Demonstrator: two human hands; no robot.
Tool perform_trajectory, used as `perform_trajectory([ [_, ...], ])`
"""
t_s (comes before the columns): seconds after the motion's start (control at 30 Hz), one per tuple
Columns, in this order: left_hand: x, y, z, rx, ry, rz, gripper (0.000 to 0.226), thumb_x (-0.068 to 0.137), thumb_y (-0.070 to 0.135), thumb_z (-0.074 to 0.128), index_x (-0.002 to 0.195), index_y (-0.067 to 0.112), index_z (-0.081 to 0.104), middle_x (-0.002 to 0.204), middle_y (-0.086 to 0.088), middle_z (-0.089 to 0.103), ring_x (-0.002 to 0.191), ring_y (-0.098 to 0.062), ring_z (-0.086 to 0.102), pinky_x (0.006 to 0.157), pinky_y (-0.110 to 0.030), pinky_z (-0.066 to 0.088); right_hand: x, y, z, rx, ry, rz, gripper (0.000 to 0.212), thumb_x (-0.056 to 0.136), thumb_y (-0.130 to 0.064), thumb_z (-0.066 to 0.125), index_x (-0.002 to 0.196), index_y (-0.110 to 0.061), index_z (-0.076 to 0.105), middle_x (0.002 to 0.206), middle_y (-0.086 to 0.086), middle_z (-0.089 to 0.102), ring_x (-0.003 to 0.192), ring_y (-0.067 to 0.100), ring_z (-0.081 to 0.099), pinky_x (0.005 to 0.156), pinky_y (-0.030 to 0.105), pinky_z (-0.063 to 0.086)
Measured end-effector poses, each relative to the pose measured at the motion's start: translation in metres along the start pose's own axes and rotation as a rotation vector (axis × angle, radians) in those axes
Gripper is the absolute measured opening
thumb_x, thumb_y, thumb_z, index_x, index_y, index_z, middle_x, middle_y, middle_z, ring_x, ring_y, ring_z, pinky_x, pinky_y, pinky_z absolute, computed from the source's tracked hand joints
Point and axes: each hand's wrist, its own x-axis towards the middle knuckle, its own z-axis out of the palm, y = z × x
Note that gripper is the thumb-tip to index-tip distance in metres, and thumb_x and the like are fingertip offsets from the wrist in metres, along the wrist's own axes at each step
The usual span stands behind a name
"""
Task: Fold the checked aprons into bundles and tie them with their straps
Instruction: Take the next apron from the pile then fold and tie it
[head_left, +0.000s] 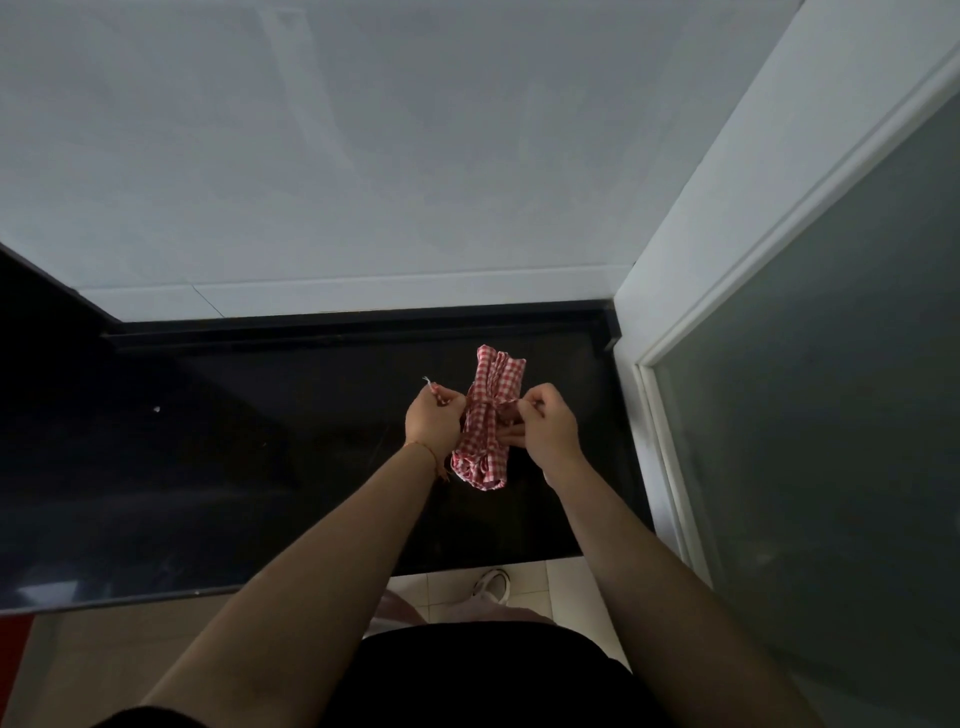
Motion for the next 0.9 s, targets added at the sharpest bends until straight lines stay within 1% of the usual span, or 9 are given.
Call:
perform_trajectory([
  [0.17, -0.003, -0.008, 0.005, -0.264, 0.098, -0.155, 0.006, 0.096, 0.012, 0.058, 0.098, 0.016, 0.063, 0.101, -0.002, 0.068, 0.093, -0.017, 0.068, 0.089, -0.043, 0.058, -0.011, 0.002, 0.006, 0.157, 0.12, 0.058, 0.008, 0.103, -0.014, 0.046, 0.1, -0.013, 0.053, 0.097, 0.009, 0.068, 0.074, 0.018, 0.073, 0.066, 0.032, 0.062],
  [0.27, -0.005, -0.007, 0.005, -0.289, 0.078, -0.177, 0.006, 0.097, 0.013, 0.058, 0.1, 0.014, 0.063, 0.103, -0.005, 0.07, 0.093, -0.018, 0.069, 0.086, -0.043, 0.059, -0.014, 0.002, 0.004, 0.227, 0.13, 0.117, 0.008, 0.104, -0.015, 0.045, 0.102, -0.013, 0.053, 0.098, 0.01, 0.068, 0.076, 0.018, 0.074, 0.067, 0.031, 0.062],
  [0.4, -0.008, 0.003, -0.007, -0.151, -0.152, -0.108, 0.004, 0.095, 0.008, 0.06, 0.096, 0.006, 0.063, 0.108, -0.014, 0.07, 0.095, -0.022, 0.069, 0.089, -0.046, 0.058, -0.006, -0.006, -0.009, 0.143, -0.045, 0.203, 0.006, 0.102, -0.015, 0.05, 0.105, -0.013, 0.055, 0.101, 0.012, 0.068, 0.081, 0.022, 0.073, 0.072, 0.038, 0.063],
  [0.47, -0.012, 0.002, -0.01, -0.12, -0.214, -0.095, 0.011, 0.093, 0.012, 0.065, 0.102, 0.005, 0.065, 0.109, -0.012, 0.07, 0.099, -0.021, 0.068, 0.088, -0.042, 0.058, -0.005, -0.01, -0.009, 0.061, -0.117, 0.19, 0.01, 0.099, -0.02, 0.056, 0.108, -0.016, 0.057, 0.106, 0.008, 0.068, 0.088, 0.02, 0.072, 0.077, 0.04, 0.062],
  [0.53, -0.014, -0.001, -0.008, -0.055, -0.226, -0.046, 0.016, 0.09, 0.014, 0.068, 0.104, 0.007, 0.067, 0.109, -0.008, 0.07, 0.101, -0.019, 0.067, 0.085, -0.037, 0.059, -0.004, -0.011, -0.008, 0.011, -0.139, 0.151, 0.02, 0.095, -0.028, 0.062, 0.112, -0.018, 0.059, 0.109, 0.003, 0.067, 0.092, 0.016, 0.07, 0.079, 0.036, 0.061],
  [0.63, -0.016, -0.004, -0.007, 0.036, -0.235, 0.039, 0.013, 0.088, 0.014, 0.071, 0.1, 0.01, 0.069, 0.107, -0.006, 0.071, 0.099, -0.018, 0.069, 0.087, -0.038, 0.059, -0.003, -0.011, -0.005, -0.106, -0.118, 0.111, 0.03, 0.09, -0.035, 0.069, 0.112, -0.019, 0.058, 0.107, -0.002, 0.065, 0.097, 0.014, 0.066, 0.084, 0.035, 0.058],
  [0.73, -0.015, -0.005, -0.008, 0.168, -0.235, 0.107, 0.011, 0.086, 0.015, 0.074, 0.095, 0.015, 0.069, 0.104, -0.003, 0.071, 0.096, -0.015, 0.07, 0.087, -0.038, 0.059, -0.002, -0.007, -0.002, -0.232, -0.112, 0.072, 0.022, 0.093, -0.035, 0.065, 0.104, -0.017, 0.064, 0.103, -0.001, 0.067, 0.095, 0.015, 0.066, 0.089, 0.037, 0.056],
  [0.83, -0.014, -0.006, -0.008, 0.289, -0.19, 0.183, 0.01, 0.086, 0.021, 0.074, 0.091, 0.019, 0.066, 0.098, 0.0, 0.07, 0.092, -0.013, 0.069, 0.086, -0.035, 0.058, -0.002, -0.01, -0.003, -0.31, -0.128, 0.028, 0.019, 0.096, -0.033, 0.06, 0.087, -0.018, 0.063, 0.092, -0.001, 0.068, 0.086, 0.013, 0.066, 0.086, 0.034, 0.056],
  [0.9, -0.017, -0.003, -0.008, 0.447, -0.212, 0.225, 0.011, 0.091, 0.029, 0.068, 0.092, 0.019, 0.063, 0.094, 0.001, 0.068, 0.088, -0.011, 0.067, 0.08, -0.029, 0.056, -0.001, -0.011, -0.004, -0.295, -0.142, 0.008, 0.018, 0.096, -0.032, 0.06, 0.087, -0.017, 0.064, 0.091, -0.001, 0.068, 0.085, 0.012, 0.066, 0.082, 0.032, 0.056],
])
